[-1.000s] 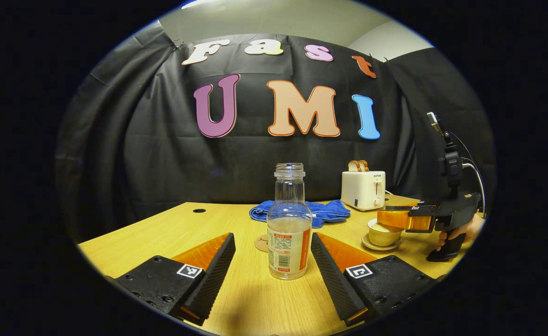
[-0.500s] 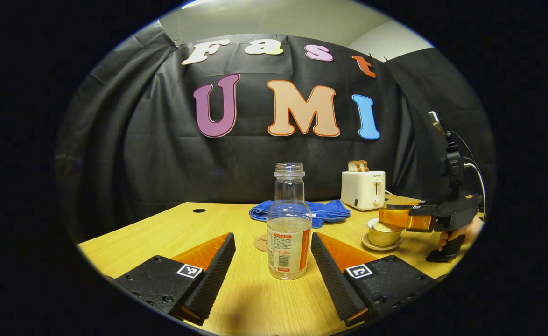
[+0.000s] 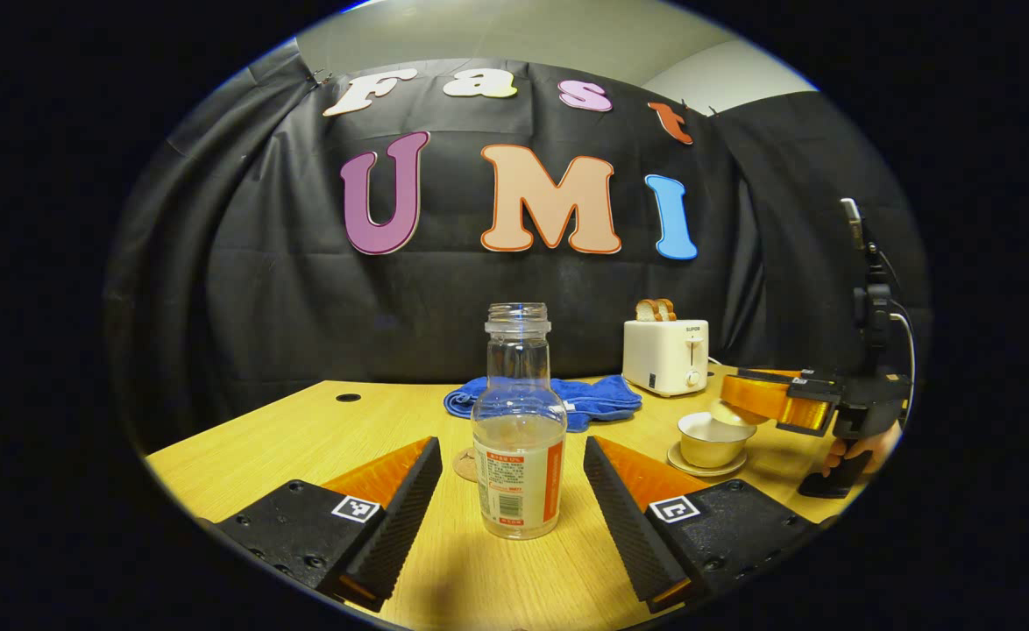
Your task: Open the teacup lid with one hand, grasp the water bottle and pour water into the teacup with the other hand; after pouring, place the water bottle on the coaster and then close the teacup lid.
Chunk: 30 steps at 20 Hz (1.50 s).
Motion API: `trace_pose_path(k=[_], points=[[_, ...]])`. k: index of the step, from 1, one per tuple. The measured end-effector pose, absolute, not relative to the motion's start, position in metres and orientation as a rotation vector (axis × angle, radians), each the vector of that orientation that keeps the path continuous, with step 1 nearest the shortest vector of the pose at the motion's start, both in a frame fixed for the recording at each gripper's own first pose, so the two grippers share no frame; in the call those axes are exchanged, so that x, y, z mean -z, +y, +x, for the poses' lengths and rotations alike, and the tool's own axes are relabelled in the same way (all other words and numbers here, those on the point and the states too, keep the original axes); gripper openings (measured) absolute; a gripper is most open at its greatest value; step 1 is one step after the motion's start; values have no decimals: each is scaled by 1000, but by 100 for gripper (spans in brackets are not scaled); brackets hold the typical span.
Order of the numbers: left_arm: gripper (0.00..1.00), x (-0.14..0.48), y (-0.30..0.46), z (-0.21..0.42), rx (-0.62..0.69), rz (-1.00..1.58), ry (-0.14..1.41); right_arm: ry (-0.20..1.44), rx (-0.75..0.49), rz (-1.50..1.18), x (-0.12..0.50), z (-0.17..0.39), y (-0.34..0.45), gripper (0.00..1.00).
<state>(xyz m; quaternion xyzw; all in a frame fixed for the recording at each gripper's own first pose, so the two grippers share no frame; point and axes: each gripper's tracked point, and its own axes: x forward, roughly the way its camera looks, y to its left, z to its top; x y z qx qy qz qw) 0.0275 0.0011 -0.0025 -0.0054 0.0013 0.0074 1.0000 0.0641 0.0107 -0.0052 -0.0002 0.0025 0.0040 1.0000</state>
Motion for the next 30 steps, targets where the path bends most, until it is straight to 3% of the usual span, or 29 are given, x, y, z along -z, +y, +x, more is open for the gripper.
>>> trace_pose_path(k=[7, 19, 20, 21, 23, 30], points=[[95, 3, 3, 46, -9, -10, 5, -3, 80, -3, 2, 47, -14, 34], [95, 11, 4, 73, -9, -6, 49, -5, 115, -4, 0, 31, -26, 34], [92, 13, 3, 75, -6, -5, 58, -4, 117, -4, 0, 30, -27, 34], [82, 15, 1, 77, 3, -3, 72, -4, 118, -4, -1, 30, -27, 34], [77, 23, -2, 81, 25, -3, 113, -4, 117, -4, -1, 29, -27, 34], [72, 33, -2, 87, 36, -17, 185, -4, 117, -4, -1, 30, -28, 34]])
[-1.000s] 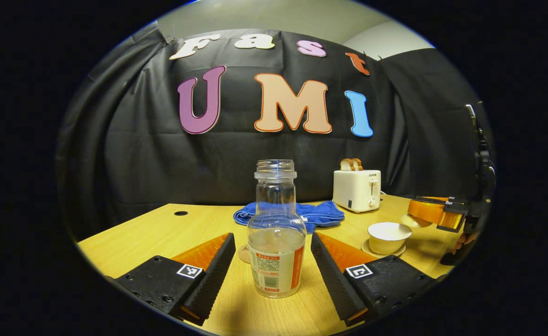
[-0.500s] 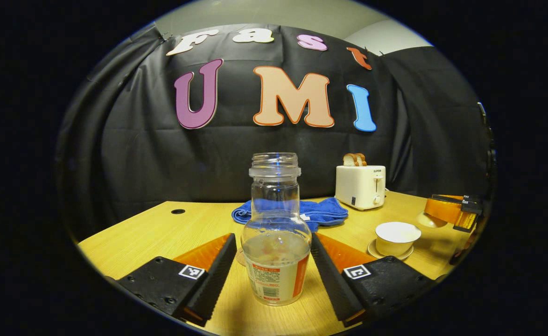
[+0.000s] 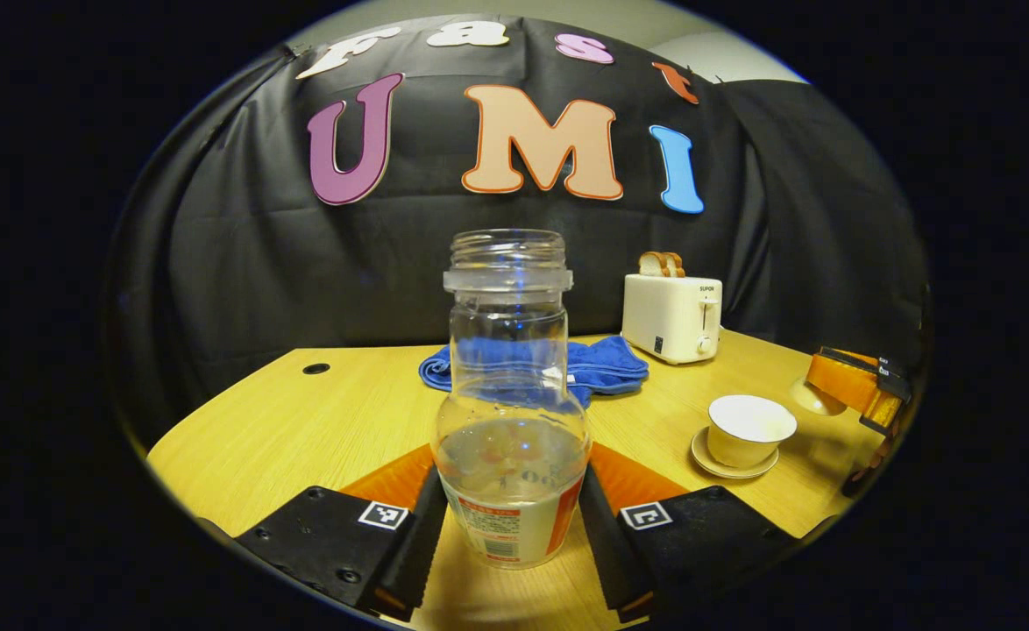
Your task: Open the teacup lid with one hand, grasp the water bottle and pour water into the teacup with the other hand; after pouring, place the water bottle on the coaster and then close the teacup lid.
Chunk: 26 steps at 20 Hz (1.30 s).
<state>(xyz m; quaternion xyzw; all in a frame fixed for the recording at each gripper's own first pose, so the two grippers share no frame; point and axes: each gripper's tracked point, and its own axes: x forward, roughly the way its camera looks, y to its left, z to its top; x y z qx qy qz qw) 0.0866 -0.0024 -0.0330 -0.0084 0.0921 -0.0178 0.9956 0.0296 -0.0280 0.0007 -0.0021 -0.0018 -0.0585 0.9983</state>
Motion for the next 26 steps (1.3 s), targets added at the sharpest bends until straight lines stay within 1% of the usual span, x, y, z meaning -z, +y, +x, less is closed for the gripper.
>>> trace_pose_path(k=[5, 7, 12, 18, 24, 26], points=[[67, 33, -5, 86, 41, -4, 183, -3, 106, -4, 0, 27, -28, 34], [67, 33, -2, 86, 16, 68, 182, -1, 104, -3, 0, 26, -30, 34], [67, 29, 11, 87, -46, 366, 240, 1, 108, -4, -1, 25, -39, 34], [66, -8, 24, 103, -123, 743, 230, 0, 133, -4, -1, 24, -53, 34], [66, 0, 12, 116, -103, 1061, 260, -1, 153, -4, -1, 21, -64, 34], [66, 10, 2, 119, -84, 1129, 258, 0, 158, -4, -1, 22, -65, 34]])
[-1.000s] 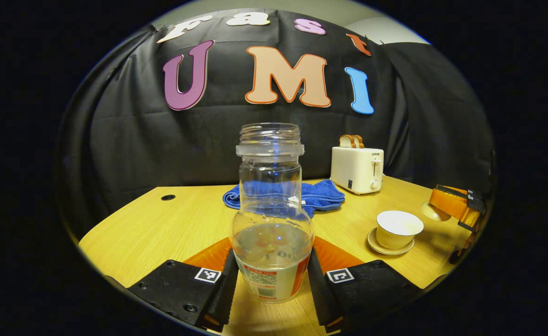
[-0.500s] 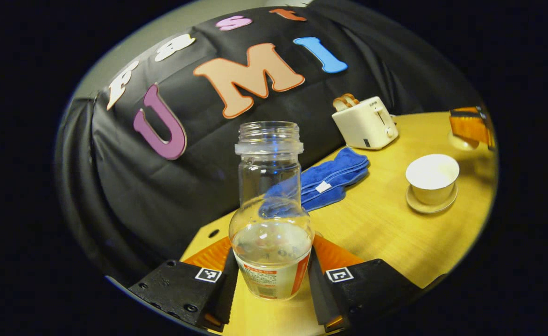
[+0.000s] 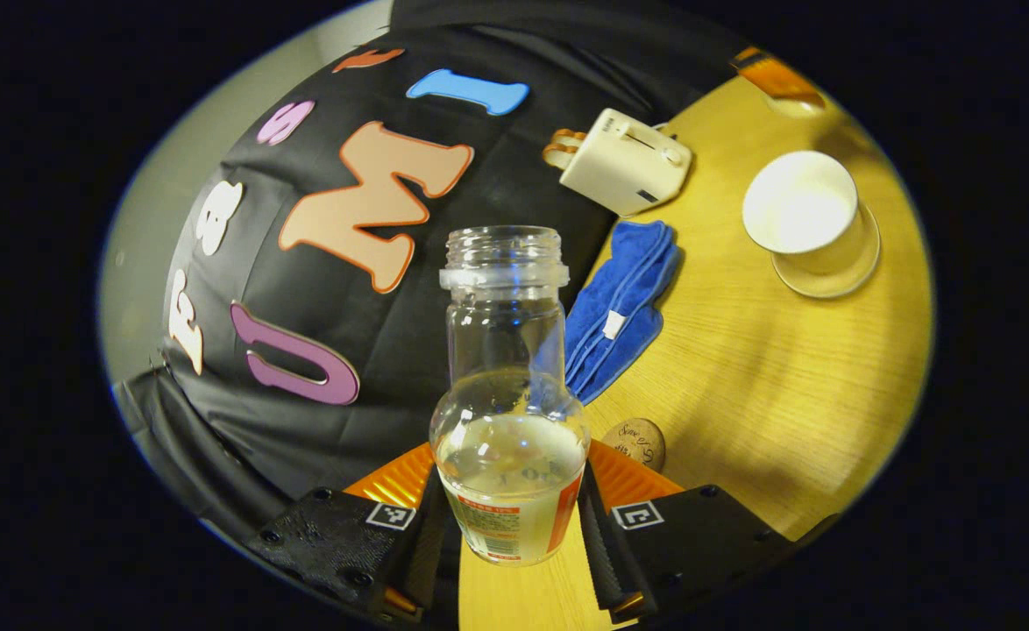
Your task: Open the teacup lid with one hand, grasp the water bottle and pour water into the teacup with the other hand; after pouring, place the water bottle on the coaster and then close the teacup lid.
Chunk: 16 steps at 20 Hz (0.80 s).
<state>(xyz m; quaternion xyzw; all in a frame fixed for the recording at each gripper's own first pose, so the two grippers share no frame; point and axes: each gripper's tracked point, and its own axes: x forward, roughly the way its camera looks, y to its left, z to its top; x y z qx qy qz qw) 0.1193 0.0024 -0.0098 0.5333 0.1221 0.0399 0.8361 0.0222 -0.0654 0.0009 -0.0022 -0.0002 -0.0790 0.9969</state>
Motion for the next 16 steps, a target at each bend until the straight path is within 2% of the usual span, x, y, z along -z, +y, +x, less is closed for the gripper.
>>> trace_pose_path(k=[16], points=[[65, -8, -30, 149, -55, 1552, 176, 0, 166, -4, -1, 22, -68, 34]])
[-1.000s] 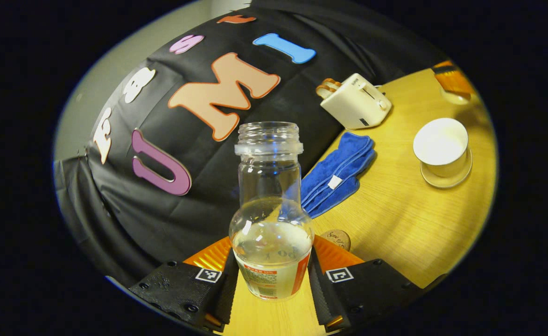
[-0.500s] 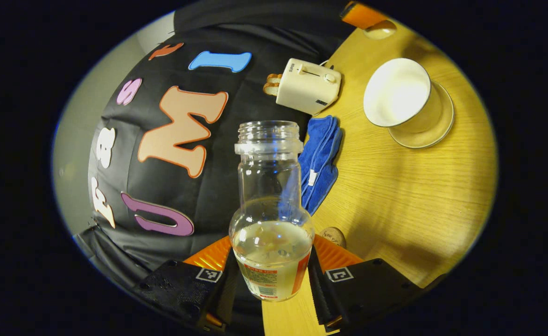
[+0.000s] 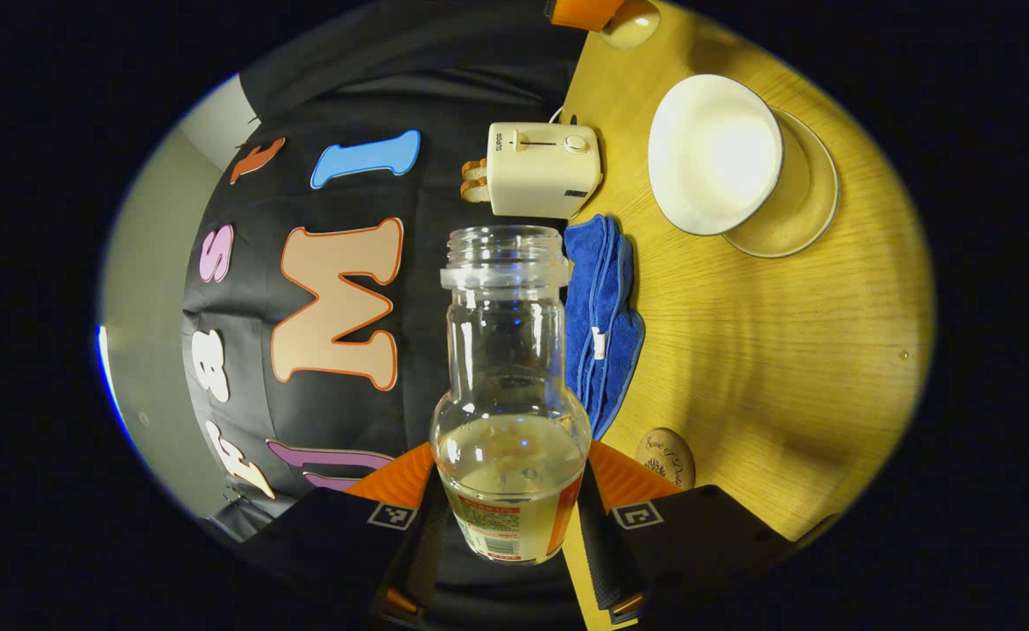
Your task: Open the teacup lid with one hand, grasp the water bottle and pour water into the teacup with the other hand; after pouring, place the water bottle on the coaster and then close the teacup lid.
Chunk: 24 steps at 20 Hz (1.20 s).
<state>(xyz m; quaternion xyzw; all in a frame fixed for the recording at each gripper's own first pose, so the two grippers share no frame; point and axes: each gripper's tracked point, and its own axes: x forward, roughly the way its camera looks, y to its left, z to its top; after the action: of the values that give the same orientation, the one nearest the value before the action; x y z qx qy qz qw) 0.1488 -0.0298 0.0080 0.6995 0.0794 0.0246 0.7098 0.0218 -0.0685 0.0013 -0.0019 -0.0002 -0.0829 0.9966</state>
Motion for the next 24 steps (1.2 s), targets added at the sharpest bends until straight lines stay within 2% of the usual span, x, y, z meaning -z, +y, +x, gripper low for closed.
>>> trace_pose_path(k=[24], points=[[66, -27, -61, 158, -40, 1826, 96, -1, 166, -5, -1, 22, -69, 34]])
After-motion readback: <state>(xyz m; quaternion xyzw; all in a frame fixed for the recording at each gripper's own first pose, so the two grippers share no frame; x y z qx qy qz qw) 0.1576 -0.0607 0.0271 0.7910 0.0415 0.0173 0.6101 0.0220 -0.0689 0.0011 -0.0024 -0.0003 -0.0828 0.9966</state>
